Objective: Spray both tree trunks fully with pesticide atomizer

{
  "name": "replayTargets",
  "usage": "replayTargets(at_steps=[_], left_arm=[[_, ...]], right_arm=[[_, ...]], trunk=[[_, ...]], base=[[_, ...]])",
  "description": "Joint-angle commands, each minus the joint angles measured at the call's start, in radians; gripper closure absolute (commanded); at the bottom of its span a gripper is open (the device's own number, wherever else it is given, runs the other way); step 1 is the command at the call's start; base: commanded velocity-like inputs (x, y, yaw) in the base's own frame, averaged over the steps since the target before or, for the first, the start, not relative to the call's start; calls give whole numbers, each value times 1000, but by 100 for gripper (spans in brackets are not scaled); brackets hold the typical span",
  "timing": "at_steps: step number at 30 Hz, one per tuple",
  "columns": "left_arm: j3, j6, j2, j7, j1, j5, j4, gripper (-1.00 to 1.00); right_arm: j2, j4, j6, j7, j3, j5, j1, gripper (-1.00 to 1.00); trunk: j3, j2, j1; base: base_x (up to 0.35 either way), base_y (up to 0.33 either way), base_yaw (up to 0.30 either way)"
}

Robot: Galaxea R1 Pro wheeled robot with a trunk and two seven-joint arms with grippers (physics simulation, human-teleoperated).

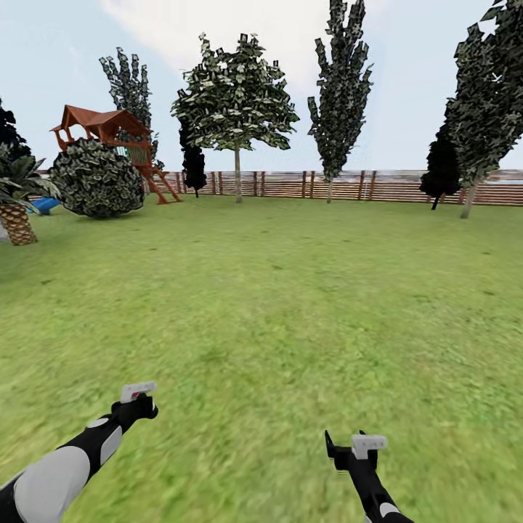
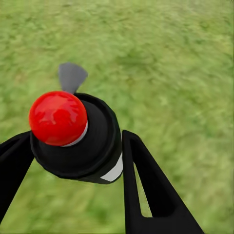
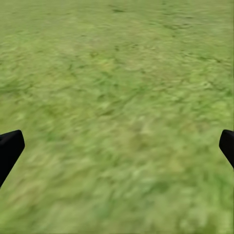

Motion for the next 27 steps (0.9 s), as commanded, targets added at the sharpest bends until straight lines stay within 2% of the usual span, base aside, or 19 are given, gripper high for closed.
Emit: replayTargets(at_steps=[1, 27], left_arm=[[0, 0, 0, 0, 0, 0, 0, 100], [0, 0, 0, 0, 0, 0, 0, 100]], right_arm=[[0, 0, 0, 0, 0, 0, 0, -100], [0, 0, 0, -3, 1, 0, 0, -100]], trunk=[[0, 0, 0], [4, 0, 0]], base=[[336, 0, 0], [336, 0, 0]])
